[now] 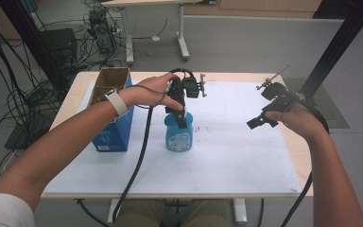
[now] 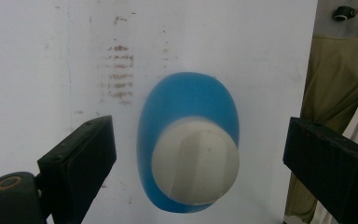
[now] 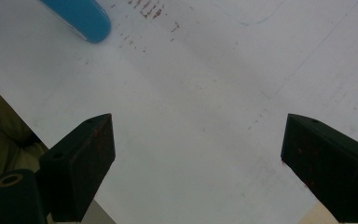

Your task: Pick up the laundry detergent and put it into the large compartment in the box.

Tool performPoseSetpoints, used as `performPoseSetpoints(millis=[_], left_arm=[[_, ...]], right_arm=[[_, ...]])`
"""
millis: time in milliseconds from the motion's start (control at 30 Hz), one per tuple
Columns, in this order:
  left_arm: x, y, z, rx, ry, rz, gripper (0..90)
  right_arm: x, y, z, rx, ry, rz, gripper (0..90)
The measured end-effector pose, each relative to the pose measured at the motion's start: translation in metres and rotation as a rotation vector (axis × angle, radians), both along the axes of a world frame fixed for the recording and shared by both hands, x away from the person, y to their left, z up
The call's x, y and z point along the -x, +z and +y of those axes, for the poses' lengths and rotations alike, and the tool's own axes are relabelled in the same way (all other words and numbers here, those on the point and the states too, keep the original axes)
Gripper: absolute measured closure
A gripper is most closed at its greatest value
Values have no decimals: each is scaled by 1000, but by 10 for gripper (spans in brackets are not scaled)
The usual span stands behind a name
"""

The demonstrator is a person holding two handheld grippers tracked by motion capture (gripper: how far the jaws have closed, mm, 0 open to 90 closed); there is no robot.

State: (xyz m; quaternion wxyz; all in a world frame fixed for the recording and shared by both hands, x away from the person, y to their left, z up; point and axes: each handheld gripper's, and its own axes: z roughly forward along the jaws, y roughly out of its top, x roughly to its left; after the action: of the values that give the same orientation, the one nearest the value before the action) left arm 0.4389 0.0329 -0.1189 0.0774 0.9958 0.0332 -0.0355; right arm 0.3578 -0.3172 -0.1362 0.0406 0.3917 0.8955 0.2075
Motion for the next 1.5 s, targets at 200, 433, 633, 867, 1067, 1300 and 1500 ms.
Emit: performPoseSetpoints(millis=[200, 433, 633, 867, 1067, 1300, 1500], left_arm=[[1, -3, 0, 4, -2, -2, 97], [3, -8, -1, -4, -11, -8, 97], [3, -13, -2, -8, -8, -8, 98], [1, -16, -1, -11, -8, -8, 97], [1, -17, 1, -8, -3, -9, 98], [1, -18, 2, -7, -1, -14, 98], [2, -18, 4, -1, 1, -17, 99]], right_arm=[[0, 0, 0, -1, -1, 1, 97], [0, -1, 1, 2, -2, 3, 97], [1, 0, 1, 3, -1, 2, 97], [0, -1, 1, 1, -1, 4, 97], [-1, -1, 2, 1, 1, 5, 97], [-2, -2, 3, 3, 1, 7, 97], [-2, -1, 3, 5, 0, 7, 97]])
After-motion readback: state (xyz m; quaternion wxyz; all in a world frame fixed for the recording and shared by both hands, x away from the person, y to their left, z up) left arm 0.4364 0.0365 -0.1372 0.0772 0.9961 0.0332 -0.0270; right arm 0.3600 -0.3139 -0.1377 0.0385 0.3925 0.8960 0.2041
